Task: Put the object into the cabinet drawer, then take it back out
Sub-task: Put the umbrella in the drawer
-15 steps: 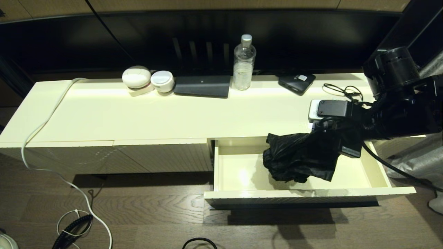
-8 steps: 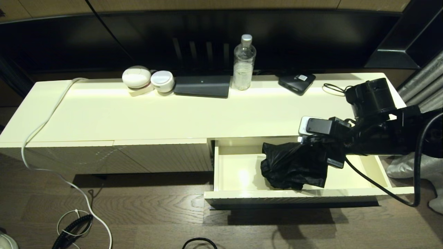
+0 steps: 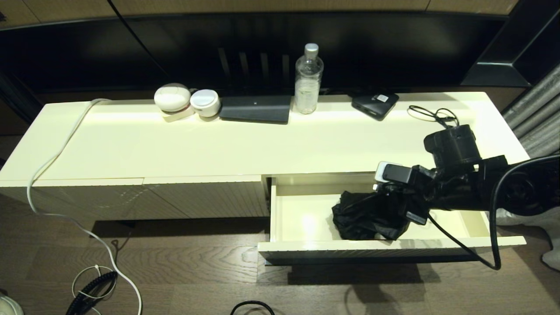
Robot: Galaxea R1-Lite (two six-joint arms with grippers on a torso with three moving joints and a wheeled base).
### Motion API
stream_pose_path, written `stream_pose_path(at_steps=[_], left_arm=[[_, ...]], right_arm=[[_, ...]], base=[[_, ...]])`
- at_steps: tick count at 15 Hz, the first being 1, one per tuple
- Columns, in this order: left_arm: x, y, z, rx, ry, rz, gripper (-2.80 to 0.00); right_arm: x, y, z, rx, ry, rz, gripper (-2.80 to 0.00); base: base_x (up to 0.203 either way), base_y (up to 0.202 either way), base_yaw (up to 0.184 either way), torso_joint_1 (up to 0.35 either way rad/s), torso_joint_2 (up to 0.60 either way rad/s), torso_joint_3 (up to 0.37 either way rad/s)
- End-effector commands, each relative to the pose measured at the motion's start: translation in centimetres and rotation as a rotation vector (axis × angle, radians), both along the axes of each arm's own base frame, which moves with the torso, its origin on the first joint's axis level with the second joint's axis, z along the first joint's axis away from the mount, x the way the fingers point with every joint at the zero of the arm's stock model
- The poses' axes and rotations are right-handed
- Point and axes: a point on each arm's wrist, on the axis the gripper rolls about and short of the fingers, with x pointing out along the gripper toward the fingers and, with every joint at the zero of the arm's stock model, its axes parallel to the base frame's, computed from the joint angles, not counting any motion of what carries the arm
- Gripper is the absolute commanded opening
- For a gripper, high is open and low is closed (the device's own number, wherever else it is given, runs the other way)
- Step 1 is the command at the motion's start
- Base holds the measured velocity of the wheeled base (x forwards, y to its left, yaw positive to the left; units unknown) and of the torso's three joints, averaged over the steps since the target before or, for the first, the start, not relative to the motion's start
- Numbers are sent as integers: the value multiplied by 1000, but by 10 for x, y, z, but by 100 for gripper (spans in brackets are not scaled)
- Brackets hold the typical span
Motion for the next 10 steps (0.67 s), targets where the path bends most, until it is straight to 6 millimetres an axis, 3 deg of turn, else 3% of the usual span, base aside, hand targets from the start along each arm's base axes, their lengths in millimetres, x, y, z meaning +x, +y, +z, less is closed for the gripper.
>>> stream_pose_path(at_steps=[1, 10], left_arm=[[0, 0, 0, -1, -2, 1, -280], [0, 0, 0, -1, -2, 1, -280]], right_arm=[[-2, 0, -13, -1, 25, -5, -280], [21, -3, -24, 33, 16, -65, -280]], base=[[0, 0, 0, 0, 0, 0], [0, 0, 0, 0, 0, 0]])
